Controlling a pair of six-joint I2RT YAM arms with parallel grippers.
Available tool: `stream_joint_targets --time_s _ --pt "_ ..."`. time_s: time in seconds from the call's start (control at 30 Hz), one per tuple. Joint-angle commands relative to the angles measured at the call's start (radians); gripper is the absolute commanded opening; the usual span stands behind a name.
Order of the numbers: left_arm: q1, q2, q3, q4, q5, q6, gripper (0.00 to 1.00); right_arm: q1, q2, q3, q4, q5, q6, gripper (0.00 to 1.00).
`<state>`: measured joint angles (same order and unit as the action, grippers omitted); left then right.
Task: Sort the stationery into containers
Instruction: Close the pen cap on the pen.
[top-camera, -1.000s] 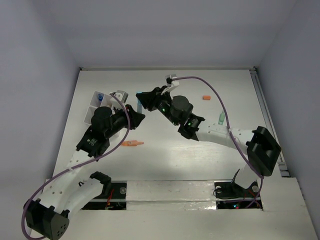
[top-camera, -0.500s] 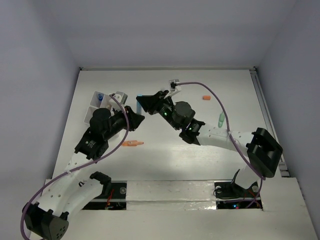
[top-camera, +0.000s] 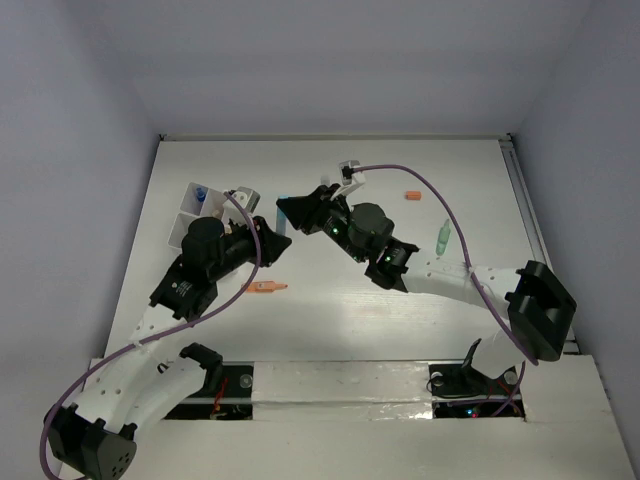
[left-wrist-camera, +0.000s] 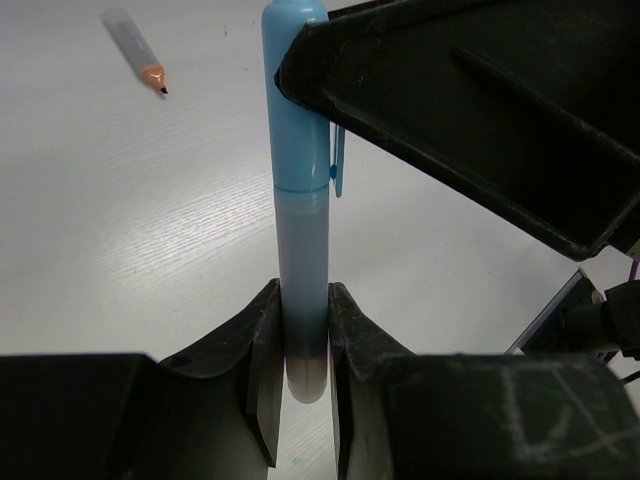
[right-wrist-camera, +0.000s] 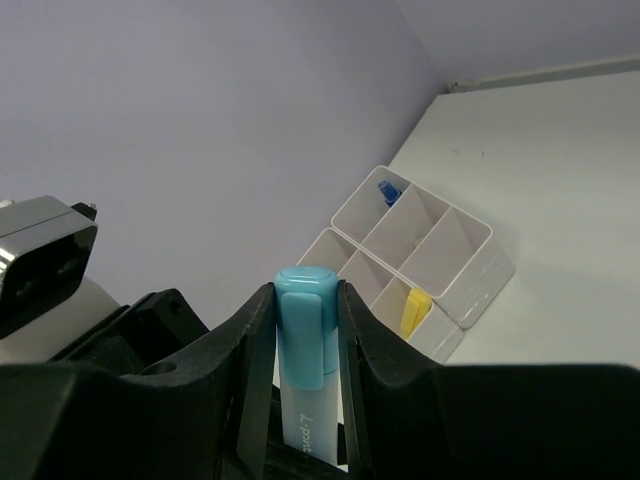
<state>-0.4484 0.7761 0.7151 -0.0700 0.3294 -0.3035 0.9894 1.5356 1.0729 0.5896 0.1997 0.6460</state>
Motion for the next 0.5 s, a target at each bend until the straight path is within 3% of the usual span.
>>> stream_joint_targets --time_s 0.0,0.27,0.47 --pt "0.019 -0.006 0.072 0.165 -0.082 0.001 0.0 0.051 -0.02 -0.053 -0.157 -0.186 -0.011 0.0" --pt "0.019 0.008 0.148 0.151 -0.073 0.001 0.0 0.071 -0.038 -0.201 -0.139 -0.334 0.05 0.0" --pt "0.019 0.028 0.191 0.159 -0.082 0.003 0.0 0.135 -0.009 -0.272 -0.109 -0.364 0.087 0.0"
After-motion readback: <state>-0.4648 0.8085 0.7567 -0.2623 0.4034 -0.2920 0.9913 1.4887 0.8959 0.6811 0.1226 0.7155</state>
